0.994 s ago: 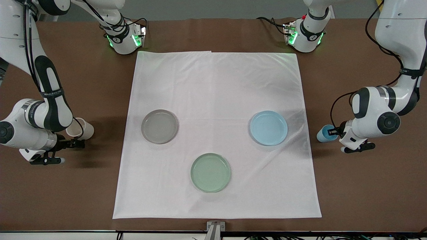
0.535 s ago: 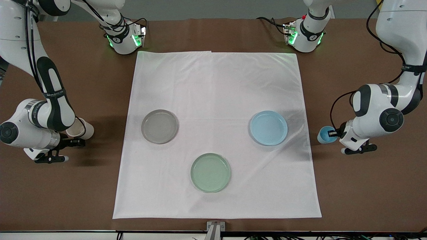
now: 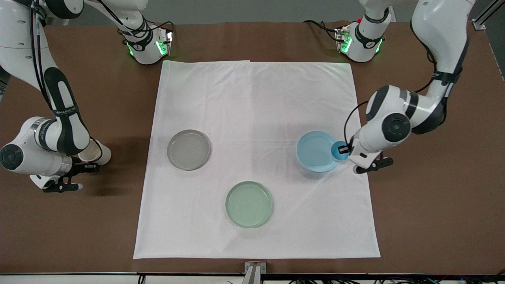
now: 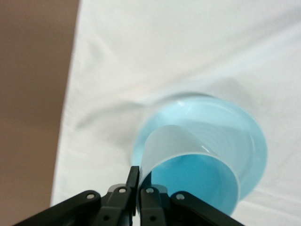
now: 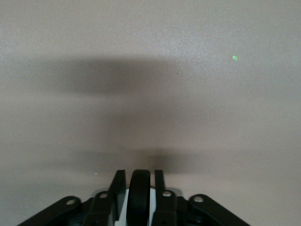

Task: Place blue cup in blue plate and white mug in gray plate
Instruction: 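Lower the blue cup onto the blue plate and open the left gripper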

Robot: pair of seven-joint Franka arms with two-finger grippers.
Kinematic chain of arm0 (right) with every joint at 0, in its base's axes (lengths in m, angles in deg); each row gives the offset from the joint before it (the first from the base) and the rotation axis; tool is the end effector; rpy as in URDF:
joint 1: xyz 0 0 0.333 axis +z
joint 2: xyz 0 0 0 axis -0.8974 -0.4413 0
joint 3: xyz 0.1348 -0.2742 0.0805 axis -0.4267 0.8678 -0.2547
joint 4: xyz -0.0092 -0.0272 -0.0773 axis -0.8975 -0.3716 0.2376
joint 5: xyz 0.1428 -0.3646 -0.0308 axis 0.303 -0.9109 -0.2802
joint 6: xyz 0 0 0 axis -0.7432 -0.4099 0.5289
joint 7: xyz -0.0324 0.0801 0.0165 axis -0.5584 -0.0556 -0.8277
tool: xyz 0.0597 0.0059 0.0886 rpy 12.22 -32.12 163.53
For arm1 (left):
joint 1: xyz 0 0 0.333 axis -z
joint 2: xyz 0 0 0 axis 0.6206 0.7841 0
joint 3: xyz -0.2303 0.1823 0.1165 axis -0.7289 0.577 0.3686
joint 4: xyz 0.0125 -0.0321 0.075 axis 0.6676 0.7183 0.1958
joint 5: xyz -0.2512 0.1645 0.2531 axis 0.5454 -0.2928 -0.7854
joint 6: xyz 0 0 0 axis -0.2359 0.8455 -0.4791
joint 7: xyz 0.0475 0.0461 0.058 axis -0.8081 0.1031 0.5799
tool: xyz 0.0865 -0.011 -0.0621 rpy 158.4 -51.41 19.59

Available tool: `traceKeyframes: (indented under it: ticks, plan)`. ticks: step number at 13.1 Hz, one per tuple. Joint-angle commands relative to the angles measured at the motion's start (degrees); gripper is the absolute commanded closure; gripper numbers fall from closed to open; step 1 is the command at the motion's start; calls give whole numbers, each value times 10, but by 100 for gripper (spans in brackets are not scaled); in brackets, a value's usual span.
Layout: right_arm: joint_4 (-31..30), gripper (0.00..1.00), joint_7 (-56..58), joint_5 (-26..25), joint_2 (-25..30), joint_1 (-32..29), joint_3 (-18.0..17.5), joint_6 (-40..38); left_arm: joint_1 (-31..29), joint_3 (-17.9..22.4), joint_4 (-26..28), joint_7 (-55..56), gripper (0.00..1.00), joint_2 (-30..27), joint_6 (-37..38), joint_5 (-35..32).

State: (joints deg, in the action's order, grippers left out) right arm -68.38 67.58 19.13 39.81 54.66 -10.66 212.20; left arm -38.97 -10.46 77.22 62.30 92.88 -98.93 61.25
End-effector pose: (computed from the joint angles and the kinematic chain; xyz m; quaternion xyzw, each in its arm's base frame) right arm 0.6363 -0.1406 0.2087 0.9975 0.0307 -0.0636 0.0025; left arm 0.5720 -0.2121 0.2807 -0.9851 -0.1475 0.0847 0.0234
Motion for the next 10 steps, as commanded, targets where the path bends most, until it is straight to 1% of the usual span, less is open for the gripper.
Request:
traceKeyframes:
  ticks: [1,2,3,4,5,6,7,8,9,10]
  plan:
    - [-6,89,17,1,14,-7,-7,-2,29,1,-12,75,98,38,-10,-5]
    - [-1,92,20,1,20,-5,-7,-9,32,0,-10,88,96,42,-14,-5]
    - [5,95,19,1,34,-1,-8,-29,39,0,-9,91,88,47,-14,-4]
    - [11,96,14,1,54,7,-10,-58,39,1,-10,92,62,48,-14,-4]
    - [16,97,11,1,76,31,-9,-90,35,1,-12,93,26,45,-14,-4]
    - [17,97,-16,1,98,53,-9,-120,31,0,-14,96,1,37,-9,-4]
    - [18,97,-73,1,113,86,-9,-152,29,0,-19,93,0,13,-6,-5]
    - [17,96,-129,1,121,130,-9,-164,28,1,-35,92,0,-9,4,-5]
    - [17,96,-178,1,122,168,-9,-165,24,2,-65,86,0,-34,34,-12]
    - [17,96,-228,1,119,208,-10,-162,18,4,-107,75,0,-48,76,-12]
